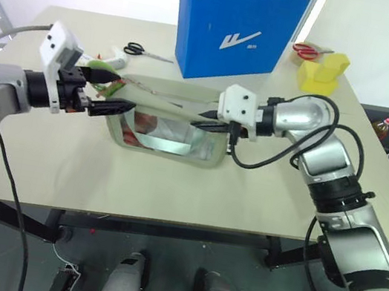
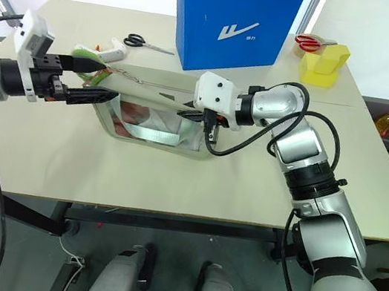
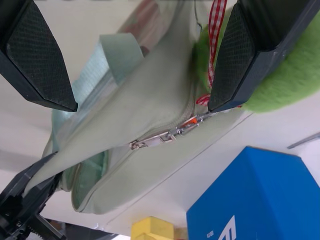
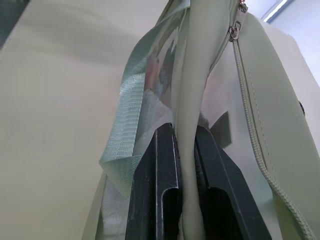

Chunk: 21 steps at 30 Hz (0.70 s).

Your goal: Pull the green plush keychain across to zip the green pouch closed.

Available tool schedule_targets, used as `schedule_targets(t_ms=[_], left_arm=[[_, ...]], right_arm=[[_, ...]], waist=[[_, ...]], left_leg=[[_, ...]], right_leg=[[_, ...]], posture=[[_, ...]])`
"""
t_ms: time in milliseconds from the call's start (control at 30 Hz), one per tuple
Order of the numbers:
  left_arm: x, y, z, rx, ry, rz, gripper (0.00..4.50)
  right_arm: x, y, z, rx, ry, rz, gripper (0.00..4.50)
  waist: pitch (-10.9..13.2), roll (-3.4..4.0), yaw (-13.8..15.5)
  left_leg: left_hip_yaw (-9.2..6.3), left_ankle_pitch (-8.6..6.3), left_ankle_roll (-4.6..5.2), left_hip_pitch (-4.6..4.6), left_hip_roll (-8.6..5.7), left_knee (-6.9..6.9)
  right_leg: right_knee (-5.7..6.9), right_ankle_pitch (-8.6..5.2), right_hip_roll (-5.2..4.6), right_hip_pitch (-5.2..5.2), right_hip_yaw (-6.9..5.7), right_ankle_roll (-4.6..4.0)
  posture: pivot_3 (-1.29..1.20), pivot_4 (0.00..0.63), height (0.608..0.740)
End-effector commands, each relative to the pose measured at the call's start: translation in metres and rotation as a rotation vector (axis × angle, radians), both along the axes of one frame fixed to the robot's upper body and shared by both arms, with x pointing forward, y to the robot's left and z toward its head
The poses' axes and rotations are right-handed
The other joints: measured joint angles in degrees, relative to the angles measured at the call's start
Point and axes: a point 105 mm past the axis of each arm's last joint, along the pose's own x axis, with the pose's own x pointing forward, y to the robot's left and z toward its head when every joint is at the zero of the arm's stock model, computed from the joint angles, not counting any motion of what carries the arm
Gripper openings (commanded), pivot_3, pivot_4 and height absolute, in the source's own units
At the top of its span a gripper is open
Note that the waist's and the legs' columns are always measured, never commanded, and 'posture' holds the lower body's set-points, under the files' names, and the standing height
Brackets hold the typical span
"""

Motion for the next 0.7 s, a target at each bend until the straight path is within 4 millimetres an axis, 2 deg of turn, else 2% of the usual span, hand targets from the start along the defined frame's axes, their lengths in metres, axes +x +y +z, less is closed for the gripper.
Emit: schedule_targets(t_ms=[33,200,300,433,567,633,700], left_arm=[[-0.003,0.000,0.015,0.007,-0.051,-0.015,4.50],[-0.003,0.002,0.015,0.014,-0.048,-0.012,4.50],[-0.002,0.003,0.015,0.021,-0.053,-0.005,4.50],[-0.002,0.009,0.018,0.021,-0.062,0.015,4.50],[-0.001,0.024,0.022,0.015,-0.071,0.072,4.50],[0.000,0.034,0.023,0.019,-0.073,0.104,4.50],[0.001,0.046,0.025,0.025,-0.076,0.137,4.50]], right_arm=[[-0.005,0.002,0.016,0.048,-0.066,0.027,0.03],[0.000,-0.001,0.014,0.056,-0.055,-0.018,0.03],[-0.006,-0.001,0.018,0.059,-0.049,-0.012,1.17],[-0.020,-0.006,0.044,0.105,-0.047,-0.018,3.10],[-0.026,-0.029,0.055,0.088,-0.044,-0.067,3.10],[-0.026,-0.039,0.052,0.082,-0.022,-0.105,3.10],[-0.027,-0.042,0.040,0.073,0.005,-0.122,3.10]], waist=[[0.00,0.00,0.05],[0.00,0.00,0.07],[0.00,0.00,0.13],[0.00,0.00,0.13],[0.00,-0.01,0.21],[-0.01,-0.01,0.16],[-0.03,-0.04,0.16]], left_leg=[[0.00,0.00,0.00,0.00,0.00,0.00],[0.02,0.00,0.00,0.00,0.00,0.01],[0.01,0.01,0.00,0.02,0.00,0.01],[0.01,0.01,0.00,0.00,0.00,0.01],[0.01,0.00,0.00,0.02,-0.01,0.02],[0.02,0.00,-0.01,0.03,0.00,0.02],[0.03,-0.01,-0.01,0.06,0.00,-0.01]], right_leg=[[0.00,0.00,0.00,0.00,0.00,0.00],[0.00,0.00,0.00,0.02,0.01,0.00],[0.04,0.00,0.00,0.02,0.01,0.00],[0.05,0.00,0.00,0.00,0.02,0.00],[0.01,0.00,-0.01,0.03,0.02,-0.01],[-0.01,0.00,-0.03,0.02,0.02,-0.01],[-0.02,-0.01,-0.03,0.02,0.02,-0.01]], posture=[[0.00,0.150,0.740],[0.00,0.150,0.740],[0.00,0.150,0.740],[0.00,0.150,0.740],[0.00,0.150,0.740],[0.00,0.150,0.740],[0.00,0.150,0.740]])
